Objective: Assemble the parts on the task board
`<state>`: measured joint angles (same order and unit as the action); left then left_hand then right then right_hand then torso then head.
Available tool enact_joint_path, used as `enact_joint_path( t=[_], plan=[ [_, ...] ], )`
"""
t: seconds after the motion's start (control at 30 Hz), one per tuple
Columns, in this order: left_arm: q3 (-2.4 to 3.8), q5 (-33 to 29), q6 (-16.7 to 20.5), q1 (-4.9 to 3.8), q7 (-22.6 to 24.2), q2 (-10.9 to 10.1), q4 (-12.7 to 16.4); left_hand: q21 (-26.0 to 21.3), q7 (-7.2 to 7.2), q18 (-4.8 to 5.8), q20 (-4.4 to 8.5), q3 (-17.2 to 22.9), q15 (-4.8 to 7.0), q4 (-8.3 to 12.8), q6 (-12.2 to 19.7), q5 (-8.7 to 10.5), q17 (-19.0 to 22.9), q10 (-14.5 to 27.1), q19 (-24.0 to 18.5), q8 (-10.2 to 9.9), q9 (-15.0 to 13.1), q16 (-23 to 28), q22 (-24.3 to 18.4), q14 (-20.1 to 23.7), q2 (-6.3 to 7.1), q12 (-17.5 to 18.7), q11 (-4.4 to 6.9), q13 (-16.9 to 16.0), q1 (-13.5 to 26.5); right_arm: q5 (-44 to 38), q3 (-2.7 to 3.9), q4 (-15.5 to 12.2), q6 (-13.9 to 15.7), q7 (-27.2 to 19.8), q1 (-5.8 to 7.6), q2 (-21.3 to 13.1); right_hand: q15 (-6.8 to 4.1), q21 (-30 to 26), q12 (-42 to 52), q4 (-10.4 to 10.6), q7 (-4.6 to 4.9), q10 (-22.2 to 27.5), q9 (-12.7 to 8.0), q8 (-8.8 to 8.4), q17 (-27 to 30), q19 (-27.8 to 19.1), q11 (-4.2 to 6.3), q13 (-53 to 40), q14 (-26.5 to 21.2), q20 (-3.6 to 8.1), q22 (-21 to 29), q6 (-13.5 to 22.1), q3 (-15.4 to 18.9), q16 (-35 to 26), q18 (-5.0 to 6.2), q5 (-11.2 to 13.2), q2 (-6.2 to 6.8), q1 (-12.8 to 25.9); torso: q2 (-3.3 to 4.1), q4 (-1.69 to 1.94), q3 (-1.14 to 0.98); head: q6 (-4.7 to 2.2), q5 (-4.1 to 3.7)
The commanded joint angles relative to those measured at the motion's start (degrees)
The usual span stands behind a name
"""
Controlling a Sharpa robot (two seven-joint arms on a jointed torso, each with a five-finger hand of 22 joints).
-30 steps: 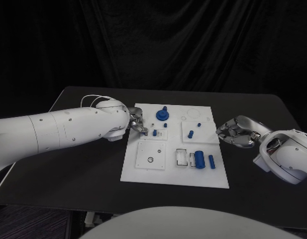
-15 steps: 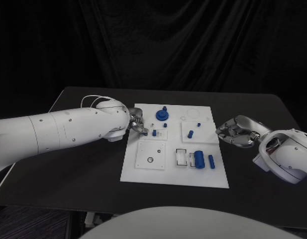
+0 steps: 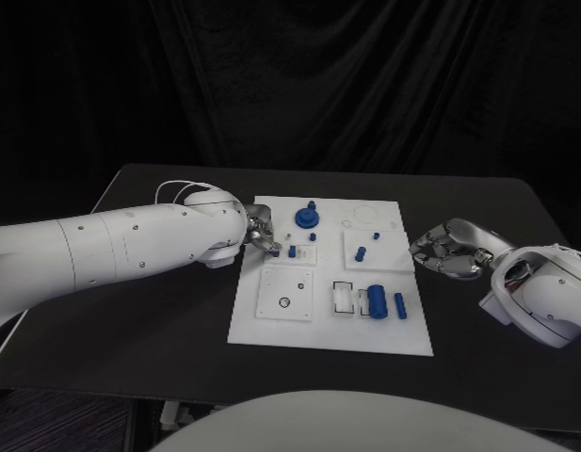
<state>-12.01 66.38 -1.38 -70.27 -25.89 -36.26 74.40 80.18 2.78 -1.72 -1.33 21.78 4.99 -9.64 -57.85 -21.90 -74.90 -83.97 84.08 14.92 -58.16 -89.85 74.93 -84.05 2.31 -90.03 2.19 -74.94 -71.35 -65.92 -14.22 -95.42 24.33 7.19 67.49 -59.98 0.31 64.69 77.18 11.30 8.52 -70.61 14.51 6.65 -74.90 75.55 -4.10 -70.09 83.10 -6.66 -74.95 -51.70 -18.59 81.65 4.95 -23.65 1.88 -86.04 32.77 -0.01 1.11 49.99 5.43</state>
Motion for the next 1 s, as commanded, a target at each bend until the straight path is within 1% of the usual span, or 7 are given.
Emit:
enact_joint_path(
  t=[0.03, 0.43, 0.53, 0.63, 0.73, 0.8, 1.0],
  plan=[
    [-0.08, -0.05, -0.37, 0.34, 0.97, 0.20, -0.04, -0.30, -1.20, -0.76, 0.37, 0.45, 0.53, 0.04, -0.87, -0.09, -15.10, -6.03, 1.47, 0.25, -0.04, -0.15, 11.63, -5.95, -0.48, 0.03, 0.41, -15.06, 0.06, -0.10, 0.03, -0.13, -0.18, 1.19, -0.03, -0.14, 0.18, -0.46, -0.32, 0.08, 0.32, 0.20, -0.05, -0.12, -3.78, -0.28, -0.12, 0.09, -0.32, 0.03, -7.35, -0.10, -0.34, -0.32, 0.82, -0.33, 0.15, 0.21, 0.03, 0.04, -0.02, 0.01, -0.01],
    [-0.08, -0.05, -0.43, 0.53, 1.20, 0.28, -0.02, -0.86, -1.24, -0.84, 0.43, 0.29, 0.57, 0.12, -0.87, 3.38, -15.10, -6.03, 1.37, -0.07, -0.14, -0.15, 11.47, -5.95, -1.07, 0.03, 0.45, -15.06, 1.59, -0.10, 0.03, -0.14, -0.51, 1.55, -0.03, -0.14, 0.18, -0.46, -0.32, 0.08, 0.32, 0.20, -0.05, -0.12, -3.78, -0.28, -0.12, 0.09, -0.32, 0.03, -7.35, -0.10, -0.34, -0.32, 0.82, -0.33, 0.15, 0.21, 0.05, -0.01, -0.01, 0.01, 0.16],
    [-0.08, -0.05, -0.78, 0.58, 1.01, 0.18, 0.07, -1.13, -1.20, -0.87, 0.41, -0.33, 0.54, -0.30, -0.93, 6.69, -15.10, -6.03, 1.34, -0.39, -0.01, -0.15, 11.41, -5.95, -1.49, 0.03, 0.39, -15.06, 2.75, -0.10, 0.03, -0.12, -0.64, 1.69, -0.03, -0.14, 0.18, -0.50, -0.31, 0.08, 0.33, 0.19, -0.05, -0.11, -3.73, -0.30, -0.14, 0.08, -0.34, 0.03, -7.34, -0.11, -0.36, -0.36, 0.82, -0.34, 0.14, 0.26, 0.05, 0.04, -0.01, 0.01, 0.09],
    [-0.08, -0.05, -1.34, 0.62, 0.65, 0.14, 0.14, -1.30, -1.13, -0.90, 0.39, -1.00, 0.50, -0.83, -1.00, 7.75, -15.10, -6.03, 1.32, -0.62, 0.12, -0.15, 11.38, -5.95, -1.66, 0.03, 0.34, -15.06, 3.67, -0.10, 0.03, -0.09, -0.84, 1.79, -0.03, -0.15, 0.19, -0.52, -0.36, 0.13, 0.35, 0.25, -0.06, -0.11, -3.71, -0.30, -0.15, 0.14, -0.36, 0.02, -7.34, -0.12, -0.38, -0.38, 0.82, -0.35, 0.10, 0.32, 0.06, 0.04, -0.03, 0.01, 0.05],
    [-0.08, -0.05, -1.93, 0.65, 0.30, 0.08, 0.16, -2.09, -0.90, -1.05, 0.28, -2.40, 0.35, -2.14, -0.85, 9.41, -15.10, -6.03, 1.06, -1.45, 0.84, -0.15, 11.15, -5.95, -2.02, 0.03, 0.16, -15.06, 5.40, -0.10, 0.03, -0.06, -1.03, 1.86, -0.03, -0.11, 0.21, -0.64, -0.40, 0.17, 0.37, 0.30, -0.09, -0.10, -3.74, -0.35, -0.15, 0.19, -0.34, 0.01, -7.31, -0.15, -0.70, -0.36, 0.85, -0.91, -0.28, 0.33, 0.05, 0.02, -0.02, 0.01, -0.02],
    [-0.08, -0.05, -2.13, 0.68, 0.14, 0.01, 0.16, -2.41, -0.61, -1.09, 0.15, -3.63, 0.16, -3.86, -0.77, 10.66, -15.10, -6.03, 0.97, -2.22, 1.59, -0.15, 11.06, -5.95, -2.51, 0.03, -0.10, -15.06, 7.43, -0.10, 0.03, -0.05, -1.12, 1.89, -0.03, -0.07, 0.20, -0.66, -0.43, -0.41, 0.41, 0.38, -0.17, -0.10, -3.73, -0.33, -0.19, 0.22, -0.34, 0.02, -7.35, -0.16, -1.62, -0.38, 0.85, -3.55, -0.44, 0.00, 0.01, 0.03, -0.01, 0.01, -0.09],
    [-0.08, -0.05, -2.64, 0.76, -0.27, -0.21, 0.12, -2.88, -0.13, -1.17, -0.21, -7.03, -0.21, -6.76, -1.04, 12.75, -15.10, -6.03, 0.90, -4.05, 3.60, -0.15, 10.99, -5.95, -2.92, 0.03, -0.51, -15.06, 11.23, -0.10, 0.03, -0.02, -1.26, 1.99, -0.03, -0.07, 0.20, -0.71, -0.38, -0.50, 0.42, 0.31, -0.19, -0.12, -3.76, -0.35, -0.20, 0.15, -0.33, 0.01, -7.35, -0.14, -1.75, -0.36, 0.86, -3.89, -0.40, 0.03, -0.07, 0.05, 0.00, 0.01, -0.04]
  ],
)
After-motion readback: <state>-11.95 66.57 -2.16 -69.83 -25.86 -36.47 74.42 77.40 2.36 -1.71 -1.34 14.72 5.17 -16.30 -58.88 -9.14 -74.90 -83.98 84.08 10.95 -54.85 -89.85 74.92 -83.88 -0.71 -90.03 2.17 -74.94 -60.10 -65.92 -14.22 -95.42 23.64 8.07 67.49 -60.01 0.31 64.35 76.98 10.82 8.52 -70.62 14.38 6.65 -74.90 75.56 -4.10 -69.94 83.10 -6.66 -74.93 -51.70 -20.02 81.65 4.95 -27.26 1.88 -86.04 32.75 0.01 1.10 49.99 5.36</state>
